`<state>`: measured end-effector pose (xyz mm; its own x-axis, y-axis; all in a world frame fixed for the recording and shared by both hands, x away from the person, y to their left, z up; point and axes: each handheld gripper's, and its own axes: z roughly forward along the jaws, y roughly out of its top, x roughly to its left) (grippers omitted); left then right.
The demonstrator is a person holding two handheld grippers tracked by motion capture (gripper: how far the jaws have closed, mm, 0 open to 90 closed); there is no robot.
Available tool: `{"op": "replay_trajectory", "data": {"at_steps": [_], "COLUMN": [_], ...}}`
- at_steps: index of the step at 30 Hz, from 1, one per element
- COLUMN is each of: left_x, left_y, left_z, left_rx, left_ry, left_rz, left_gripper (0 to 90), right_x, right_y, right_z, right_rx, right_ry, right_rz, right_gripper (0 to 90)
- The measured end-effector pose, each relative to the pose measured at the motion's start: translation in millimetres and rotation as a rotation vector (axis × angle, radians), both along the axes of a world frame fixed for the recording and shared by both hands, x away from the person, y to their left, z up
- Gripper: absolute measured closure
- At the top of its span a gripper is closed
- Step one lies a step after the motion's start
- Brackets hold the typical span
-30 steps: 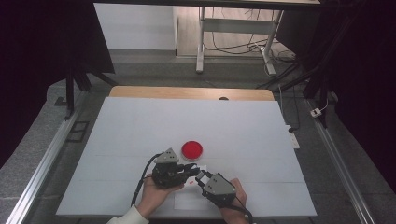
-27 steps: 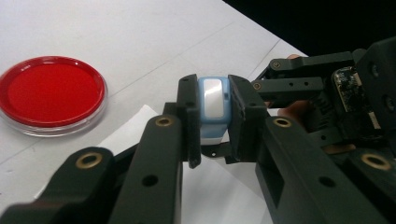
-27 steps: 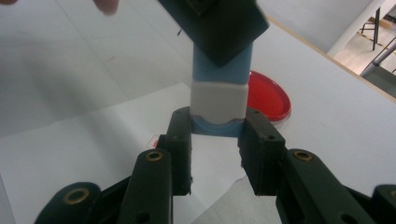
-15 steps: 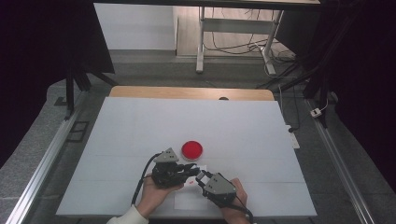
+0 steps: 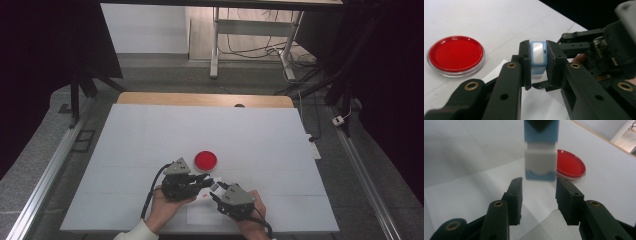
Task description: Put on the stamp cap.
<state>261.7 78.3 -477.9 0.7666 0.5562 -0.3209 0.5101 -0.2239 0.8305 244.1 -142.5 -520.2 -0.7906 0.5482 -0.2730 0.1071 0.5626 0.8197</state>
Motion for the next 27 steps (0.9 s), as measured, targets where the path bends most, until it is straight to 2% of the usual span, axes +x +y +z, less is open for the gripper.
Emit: {"op": "replay_trajectory", "data": {"at_steps": [2, 5, 8, 15, 18, 22, 27], "left_x": [-0.1, -0.3, 0.1, 0.0, -0.5, -0.6, -0.7], "left_y": [3.1, 6.0, 8.0, 12.0, 13.8, 15.9, 16.7], "left_z": [3.3, 6.1, 7.9, 10.3, 11.5, 12.6, 12.7], "left_rx": [-0.009, -0.016, -0.022, -0.009, 0.001, 0.013, 0.022], "left_ry": [-0.011, -0.018, -0.025, -0.043, -0.053, -0.065, -0.07], "left_rz": [0.002, 0.003, 0.005, 0.006, 0.011, 0.019, 0.023], "left_gripper": [75.8, 75.7, 75.7, 75.7, 75.7, 75.7, 75.7], "right_x": [2.0, 4.0, 5.8, 8.6, 9.5, 12.3, 13.1], "right_y": [-4.5, -12.5, -20.3, -40.2, -55.6, -79.2, -104.1], "right_z": [0.0, 2.5, 4.5, 7.6, 9.1, 12.7, 14.9], "right_rx": [0.028, 0.041, 0.075, 0.09, 0.089, 0.111, 0.124], "right_ry": [0.025, 0.027, 0.038, 0.06, 0.075, 0.087, 0.086], "right_rz": [0.001, -0.014, -0.012, -0.013, -0.037, -0.077, -0.115], "right_gripper": [54.2, 52.6, 51.5, 48.7, 48.1, 47.6, 47.4]}}
